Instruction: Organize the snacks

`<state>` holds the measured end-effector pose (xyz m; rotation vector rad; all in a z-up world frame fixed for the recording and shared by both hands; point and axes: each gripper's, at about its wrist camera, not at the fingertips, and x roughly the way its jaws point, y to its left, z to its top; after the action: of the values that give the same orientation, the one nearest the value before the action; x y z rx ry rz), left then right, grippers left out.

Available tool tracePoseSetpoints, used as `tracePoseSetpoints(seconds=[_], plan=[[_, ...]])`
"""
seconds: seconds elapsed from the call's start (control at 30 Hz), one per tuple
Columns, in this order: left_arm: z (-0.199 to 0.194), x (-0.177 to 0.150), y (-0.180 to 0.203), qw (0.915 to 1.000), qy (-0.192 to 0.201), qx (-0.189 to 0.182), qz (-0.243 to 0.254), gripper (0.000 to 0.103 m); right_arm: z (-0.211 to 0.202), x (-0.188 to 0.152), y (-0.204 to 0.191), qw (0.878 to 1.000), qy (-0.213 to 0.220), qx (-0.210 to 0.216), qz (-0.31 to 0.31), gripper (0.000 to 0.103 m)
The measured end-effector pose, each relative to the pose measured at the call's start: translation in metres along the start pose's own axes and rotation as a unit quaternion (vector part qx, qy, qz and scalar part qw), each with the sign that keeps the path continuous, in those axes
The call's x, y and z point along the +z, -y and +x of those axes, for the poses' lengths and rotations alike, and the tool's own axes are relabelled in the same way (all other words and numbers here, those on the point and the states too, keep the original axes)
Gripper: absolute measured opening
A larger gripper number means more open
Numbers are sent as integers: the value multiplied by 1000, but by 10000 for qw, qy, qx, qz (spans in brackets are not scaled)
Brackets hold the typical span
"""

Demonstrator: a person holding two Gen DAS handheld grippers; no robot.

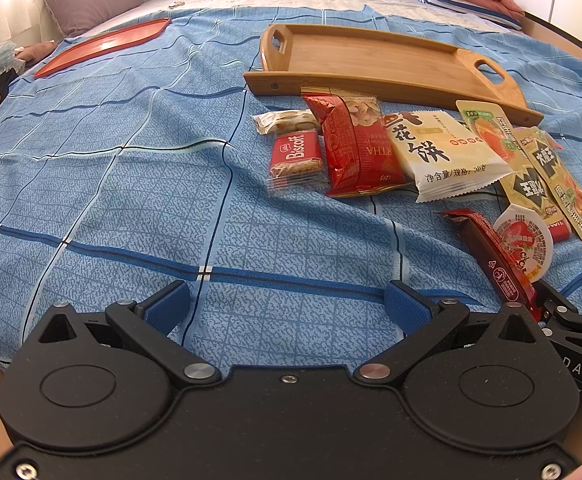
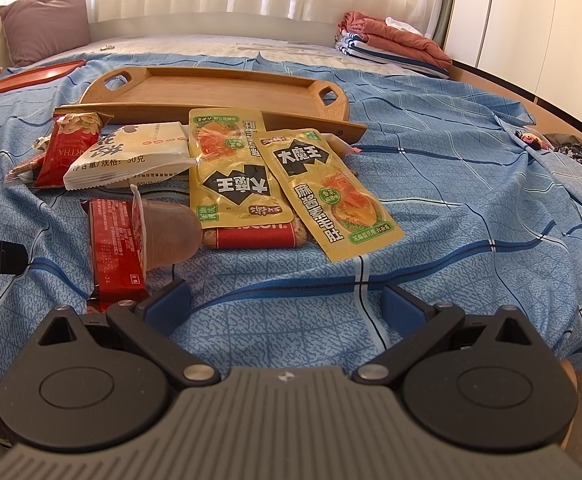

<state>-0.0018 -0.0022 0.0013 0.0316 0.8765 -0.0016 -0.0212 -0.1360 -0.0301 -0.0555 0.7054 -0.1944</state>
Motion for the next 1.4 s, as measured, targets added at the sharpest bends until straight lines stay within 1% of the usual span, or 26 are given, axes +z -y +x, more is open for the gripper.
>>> tracePoseSetpoints(seconds=[0.87,1.1,1.23,1.33,1.4], plan=[[1,0,0,10000,3,12,4,103,1,-1,-1,10000,59,-11,-50,103],[0,-2,-3,9999,95,-59,35,103,3,-4,6,9999,87,71,51,103],[-1,-7,-6,9992,290,-159,223,103,0,-3,3,10000,90,17,-5,103],[-3,-11,-7,9986,395,-211,269,103,-3,0,6,9998,83,158,74,103],[-4,-9,-8,9988,327,-230,285,103,-9,-1,9,9991,194,334,152,103]])
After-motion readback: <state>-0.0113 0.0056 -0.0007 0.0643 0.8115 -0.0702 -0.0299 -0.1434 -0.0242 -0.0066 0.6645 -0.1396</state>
